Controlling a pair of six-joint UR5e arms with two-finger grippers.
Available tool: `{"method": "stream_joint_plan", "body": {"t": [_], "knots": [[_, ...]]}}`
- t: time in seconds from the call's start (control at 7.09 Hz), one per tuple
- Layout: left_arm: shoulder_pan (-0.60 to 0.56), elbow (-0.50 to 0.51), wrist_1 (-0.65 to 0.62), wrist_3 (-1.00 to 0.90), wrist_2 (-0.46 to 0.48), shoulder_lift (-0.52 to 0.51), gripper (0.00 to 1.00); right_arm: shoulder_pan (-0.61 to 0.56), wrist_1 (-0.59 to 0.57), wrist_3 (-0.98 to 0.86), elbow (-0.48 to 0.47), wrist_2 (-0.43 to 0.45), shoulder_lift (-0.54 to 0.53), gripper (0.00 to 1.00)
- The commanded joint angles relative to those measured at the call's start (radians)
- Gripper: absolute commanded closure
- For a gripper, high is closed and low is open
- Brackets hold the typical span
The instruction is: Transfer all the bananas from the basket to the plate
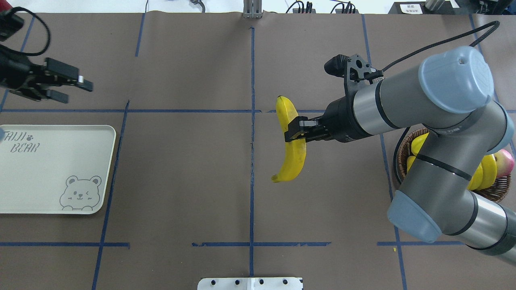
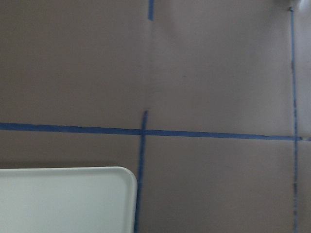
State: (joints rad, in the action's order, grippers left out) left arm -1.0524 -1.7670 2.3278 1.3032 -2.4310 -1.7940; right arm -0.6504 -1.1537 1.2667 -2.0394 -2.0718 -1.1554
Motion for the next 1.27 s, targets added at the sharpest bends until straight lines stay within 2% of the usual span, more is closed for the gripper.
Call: {"method": "stream_joint_plan", "body": {"t": [0.0, 0.14, 0.42, 0.7, 1.13], "knots": [[0.176, -0.006, 0.172, 0.331, 0.204, -0.097, 0.01, 0.050, 0.054, 0.062, -0.002, 0.080, 0.003, 0.99], [0.202, 0.000, 0.256, 0.443, 0.231, -0.125, 0.01, 0.061, 0.054, 0.065, 0.001, 0.090, 0.005, 0.99], [0.253, -0.003, 0.269, 0.617, 0.247, -0.235, 0.01, 0.086, 0.054, 0.065, 0.005, 0.094, 0.031, 0.99], [0.346, -0.017, 0.268, 0.631, 0.324, -0.266, 0.03, 0.130, 0.054, 0.063, 0.013, 0.151, 0.057, 0.99], [0.478, -0.002, 0.262, 0.631, 0.485, -0.304, 0.03, 0.144, 0.054, 0.062, 0.018, 0.159, 0.069, 0.99]]}}
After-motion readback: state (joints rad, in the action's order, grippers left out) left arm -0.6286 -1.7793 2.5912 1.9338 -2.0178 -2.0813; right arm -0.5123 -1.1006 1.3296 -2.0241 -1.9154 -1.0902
